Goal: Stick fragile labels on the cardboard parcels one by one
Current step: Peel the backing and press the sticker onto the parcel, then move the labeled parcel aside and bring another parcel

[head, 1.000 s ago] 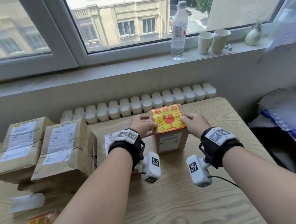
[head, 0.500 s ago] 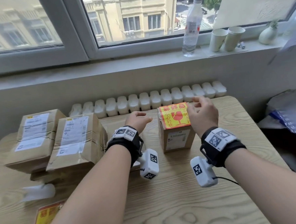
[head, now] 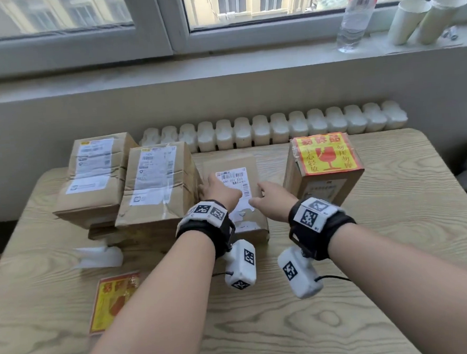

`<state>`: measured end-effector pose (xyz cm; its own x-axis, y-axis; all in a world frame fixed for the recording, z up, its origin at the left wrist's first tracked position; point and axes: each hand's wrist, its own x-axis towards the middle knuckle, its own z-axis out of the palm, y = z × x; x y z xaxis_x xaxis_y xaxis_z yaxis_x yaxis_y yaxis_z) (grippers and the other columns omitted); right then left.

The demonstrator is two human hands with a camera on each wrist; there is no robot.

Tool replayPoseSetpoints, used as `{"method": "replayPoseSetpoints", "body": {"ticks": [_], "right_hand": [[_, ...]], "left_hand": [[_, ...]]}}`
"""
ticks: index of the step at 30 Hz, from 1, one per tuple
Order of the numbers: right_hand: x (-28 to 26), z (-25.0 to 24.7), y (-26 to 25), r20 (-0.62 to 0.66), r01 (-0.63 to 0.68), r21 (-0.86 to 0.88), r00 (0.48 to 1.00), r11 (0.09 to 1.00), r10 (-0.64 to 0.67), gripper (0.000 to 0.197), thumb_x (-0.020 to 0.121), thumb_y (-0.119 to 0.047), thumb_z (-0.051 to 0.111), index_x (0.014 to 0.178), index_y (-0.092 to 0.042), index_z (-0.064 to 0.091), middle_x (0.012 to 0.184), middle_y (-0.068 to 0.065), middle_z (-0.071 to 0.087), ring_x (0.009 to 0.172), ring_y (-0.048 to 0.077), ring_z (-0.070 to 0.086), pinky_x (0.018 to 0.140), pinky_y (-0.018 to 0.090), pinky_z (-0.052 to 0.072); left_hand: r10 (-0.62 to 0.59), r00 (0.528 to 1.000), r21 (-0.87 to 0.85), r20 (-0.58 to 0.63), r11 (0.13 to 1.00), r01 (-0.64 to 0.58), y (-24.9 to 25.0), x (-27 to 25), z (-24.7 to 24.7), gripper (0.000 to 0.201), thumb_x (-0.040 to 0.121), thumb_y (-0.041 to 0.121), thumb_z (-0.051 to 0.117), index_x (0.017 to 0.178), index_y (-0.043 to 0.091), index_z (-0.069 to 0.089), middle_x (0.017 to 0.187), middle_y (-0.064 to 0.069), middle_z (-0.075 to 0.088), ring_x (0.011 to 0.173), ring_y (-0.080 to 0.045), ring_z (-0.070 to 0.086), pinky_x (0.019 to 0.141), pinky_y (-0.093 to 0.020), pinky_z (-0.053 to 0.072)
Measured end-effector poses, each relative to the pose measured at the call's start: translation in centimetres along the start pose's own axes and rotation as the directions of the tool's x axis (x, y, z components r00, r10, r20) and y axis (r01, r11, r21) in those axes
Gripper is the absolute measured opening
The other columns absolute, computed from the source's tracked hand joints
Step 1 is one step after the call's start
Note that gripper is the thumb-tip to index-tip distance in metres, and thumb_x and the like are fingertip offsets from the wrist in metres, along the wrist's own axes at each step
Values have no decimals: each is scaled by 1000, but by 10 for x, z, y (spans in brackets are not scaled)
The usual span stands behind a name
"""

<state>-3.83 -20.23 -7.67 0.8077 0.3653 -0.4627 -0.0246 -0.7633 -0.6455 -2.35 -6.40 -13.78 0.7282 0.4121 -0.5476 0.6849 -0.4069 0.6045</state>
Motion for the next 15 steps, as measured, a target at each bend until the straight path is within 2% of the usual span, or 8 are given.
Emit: {"method": "replayPoseSetpoints", "body": {"ticks": [3,5,7,8,10,11,13,15], "right_hand": [[9,8,10,-22,-36,127,999,991,39,35,90,-8,52,125,-13,54,125,9,63,109,27,61,94,37,49],[12,9,16,-34,-82,199,995,977,90,36,88,-10,55,123,-17,52,119,7,65,105,27,63,93,42,51],[12,9,21,-21,-105,211,993,972,112,36,88,-9,56,123,-17,51,112,4,65,101,25,63,87,38,53],[9,8,22,-8,-122,196,992,973,126,33,89,-9,56,121,-16,52,110,3,64,97,24,62,79,33,53],[3,8,26,20,-157,148,988,976,156,29,90,-10,57,119,-9,56,110,7,66,86,22,60,65,27,48],[1,9,29,25,-170,127,985,977,169,28,90,-10,56,117,-7,58,111,10,67,83,22,60,63,27,46],[-7,9,30,20,-197,117,980,973,196,29,88,-10,56,116,-8,60,109,10,67,85,22,62,67,29,50],[-12,9,35,-18,-231,160,971,960,237,38,80,-16,56,117,-12,58,106,7,68,91,24,66,76,36,57]], "left_hand": [[-9,1000,-8,2,1000,9,3,-15,-7,90,73,18,61,149,20,12,146,-17,38,129,-35,42,106,-43,39],[-23,1000,-24,9,999,23,1,-17,-10,86,82,12,59,151,17,8,144,-12,42,125,-32,47,96,-34,42],[-41,999,-50,18,998,42,-1,-17,-13,84,82,10,60,151,16,12,142,-11,46,123,-32,50,98,-36,44],[-51,999,-51,20,997,52,0,-20,-14,85,82,9,61,151,14,12,143,-12,45,125,-32,49,101,-40,44],[-63,997,-39,39,997,64,2,-28,-17,85,83,8,64,150,7,12,147,-14,39,130,-33,44,105,-41,41],[-66,996,-27,56,997,68,2,-32,-19,82,84,9,66,148,4,14,146,-15,39,130,-34,43,103,-39,41],[-74,993,5,88,997,74,1,-40,-23,78,83,14,68,145,7,22,143,-16,40,127,-35,45,101,-42,44],[-64,989,26,133,998,61,-1,-44,-25,82,71,25,75,140,14,33,137,-15,47,122,-35,51,98,-49,48]]}}
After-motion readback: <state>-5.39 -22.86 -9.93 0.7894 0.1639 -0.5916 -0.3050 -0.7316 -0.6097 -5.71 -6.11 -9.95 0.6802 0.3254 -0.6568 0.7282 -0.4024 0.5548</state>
